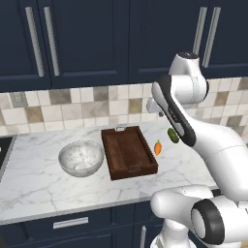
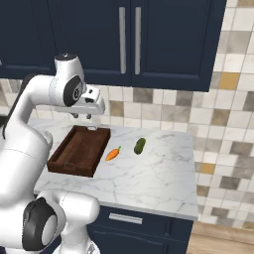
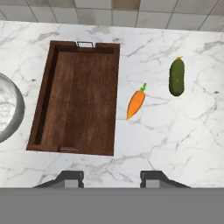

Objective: Place the two vegetables and bowl onto the tray for setting up a vegetable dip station.

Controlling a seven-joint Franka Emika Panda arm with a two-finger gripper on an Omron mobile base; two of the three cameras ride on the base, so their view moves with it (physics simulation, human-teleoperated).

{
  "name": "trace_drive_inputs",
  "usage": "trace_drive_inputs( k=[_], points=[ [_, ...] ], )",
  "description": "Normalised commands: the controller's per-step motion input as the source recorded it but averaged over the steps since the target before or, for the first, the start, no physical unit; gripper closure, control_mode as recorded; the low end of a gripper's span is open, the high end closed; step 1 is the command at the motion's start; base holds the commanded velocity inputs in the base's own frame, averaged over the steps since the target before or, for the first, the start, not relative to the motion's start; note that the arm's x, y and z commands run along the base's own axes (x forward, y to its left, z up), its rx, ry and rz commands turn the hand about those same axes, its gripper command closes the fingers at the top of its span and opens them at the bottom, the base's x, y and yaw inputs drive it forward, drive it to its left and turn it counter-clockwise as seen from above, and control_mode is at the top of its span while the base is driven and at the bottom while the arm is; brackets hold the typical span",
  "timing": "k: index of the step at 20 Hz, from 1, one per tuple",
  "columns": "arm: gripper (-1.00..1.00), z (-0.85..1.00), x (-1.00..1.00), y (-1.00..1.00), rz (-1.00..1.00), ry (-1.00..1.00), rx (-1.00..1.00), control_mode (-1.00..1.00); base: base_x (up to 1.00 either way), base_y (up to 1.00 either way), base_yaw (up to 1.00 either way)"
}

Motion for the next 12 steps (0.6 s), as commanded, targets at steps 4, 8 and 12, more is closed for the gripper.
trace_drive_inputs(
  k=[4, 8, 12],
  points=[
    [-1.0, -0.02, 0.0, 0.01, 0.0, 0.0, -0.01, -1.0, 0.0, 0.0, 0.0],
    [-1.0, -0.04, -0.01, 0.24, -0.06, -0.02, 0.0, -1.0, 0.0, 0.0, 0.0],
    [-1.0, -0.05, -0.02, 0.39, -0.09, 0.0, 0.0, -1.0, 0.0, 0.0, 0.0]
  ],
)
